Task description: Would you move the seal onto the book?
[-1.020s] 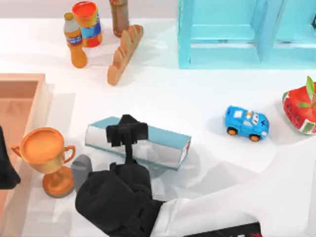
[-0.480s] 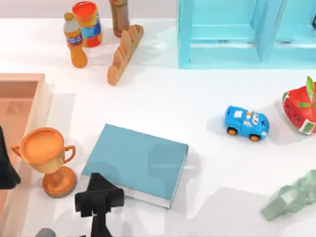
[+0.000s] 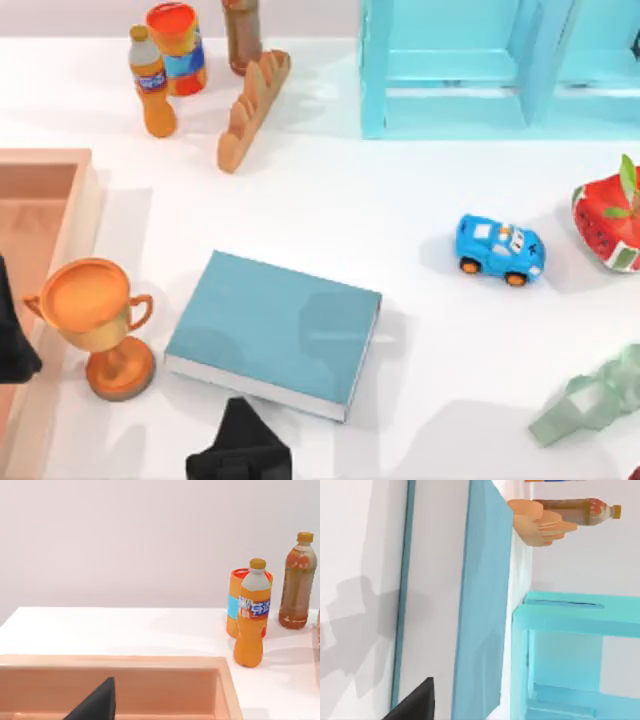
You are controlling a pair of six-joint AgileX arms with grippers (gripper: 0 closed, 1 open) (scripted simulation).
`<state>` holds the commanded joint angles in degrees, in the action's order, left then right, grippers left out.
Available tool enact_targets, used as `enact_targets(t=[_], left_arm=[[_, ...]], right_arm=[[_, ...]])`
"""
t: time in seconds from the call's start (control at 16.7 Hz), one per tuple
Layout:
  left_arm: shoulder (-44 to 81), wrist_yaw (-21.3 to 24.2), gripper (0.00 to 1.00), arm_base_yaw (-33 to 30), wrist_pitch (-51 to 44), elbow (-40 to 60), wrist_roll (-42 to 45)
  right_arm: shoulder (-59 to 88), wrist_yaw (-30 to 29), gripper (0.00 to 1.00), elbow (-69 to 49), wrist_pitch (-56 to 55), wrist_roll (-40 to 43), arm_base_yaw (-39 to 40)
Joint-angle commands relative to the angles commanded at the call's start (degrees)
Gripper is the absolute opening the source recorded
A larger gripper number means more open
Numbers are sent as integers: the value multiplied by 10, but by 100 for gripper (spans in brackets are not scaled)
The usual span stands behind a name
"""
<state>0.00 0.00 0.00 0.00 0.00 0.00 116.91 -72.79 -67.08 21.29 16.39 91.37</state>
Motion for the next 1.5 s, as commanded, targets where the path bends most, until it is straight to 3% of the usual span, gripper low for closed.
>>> enact_targets(t=[0.48,0.72,1.02,1.5], left_arm=[[0,0,100,0,0,0,0],[0,0,100,0,0,0,0],[0,0,100,0,0,0,0],[0,0,100,0,0,0,0]], right_arm=[[-3,-7,100,2,22,-9,-6],[-87,51,100,52,2,-23,-72],[-323,193,100,178,-46,-55,-253],[-868,499,100,458,-142,-119,-640]])
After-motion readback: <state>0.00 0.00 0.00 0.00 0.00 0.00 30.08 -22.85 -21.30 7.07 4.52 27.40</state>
